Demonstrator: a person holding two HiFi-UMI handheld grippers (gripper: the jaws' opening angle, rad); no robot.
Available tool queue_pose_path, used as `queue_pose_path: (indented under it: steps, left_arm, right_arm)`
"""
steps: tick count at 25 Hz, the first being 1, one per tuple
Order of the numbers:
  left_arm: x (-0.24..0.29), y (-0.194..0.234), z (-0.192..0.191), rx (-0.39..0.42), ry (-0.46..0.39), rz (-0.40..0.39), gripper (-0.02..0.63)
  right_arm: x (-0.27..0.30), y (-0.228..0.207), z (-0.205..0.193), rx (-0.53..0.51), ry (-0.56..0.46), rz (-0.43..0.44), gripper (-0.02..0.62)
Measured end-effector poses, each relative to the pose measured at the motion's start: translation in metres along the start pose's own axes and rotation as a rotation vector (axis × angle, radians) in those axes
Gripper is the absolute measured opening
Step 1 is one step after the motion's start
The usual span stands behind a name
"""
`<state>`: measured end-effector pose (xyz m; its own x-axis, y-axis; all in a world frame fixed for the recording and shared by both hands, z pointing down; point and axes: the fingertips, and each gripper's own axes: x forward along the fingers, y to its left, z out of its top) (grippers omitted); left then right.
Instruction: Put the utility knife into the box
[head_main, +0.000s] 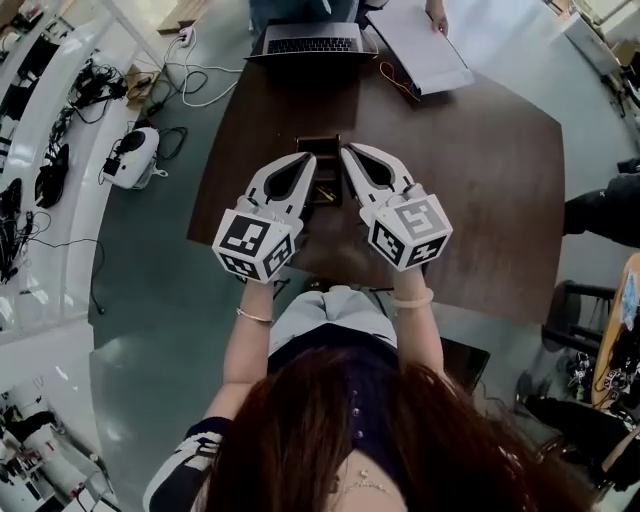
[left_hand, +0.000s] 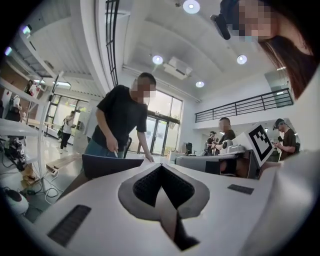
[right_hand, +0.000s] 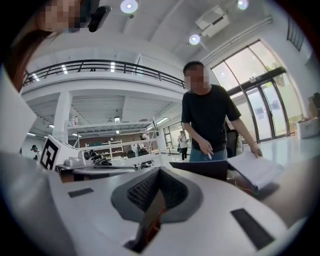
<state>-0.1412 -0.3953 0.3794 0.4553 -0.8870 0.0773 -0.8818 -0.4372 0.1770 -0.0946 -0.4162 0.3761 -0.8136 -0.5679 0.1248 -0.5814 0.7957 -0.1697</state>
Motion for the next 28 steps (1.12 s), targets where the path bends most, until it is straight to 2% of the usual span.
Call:
queue_pose_path:
  steps: [10,28]
  left_arm:
    - [-0.003,-0.017,0.039,0.079,-0.051,-0.016,-0.008]
    - [-0.006,-0.036,0.045,0.102,-0.063,-0.030,-0.008]
  right_arm:
    - [-0.017,0.011,0.038,-0.090,-0.057,-0.004,0.015]
    - [-0.039,0.010,0.045,-0.082,-0.087,-0.034,0.015]
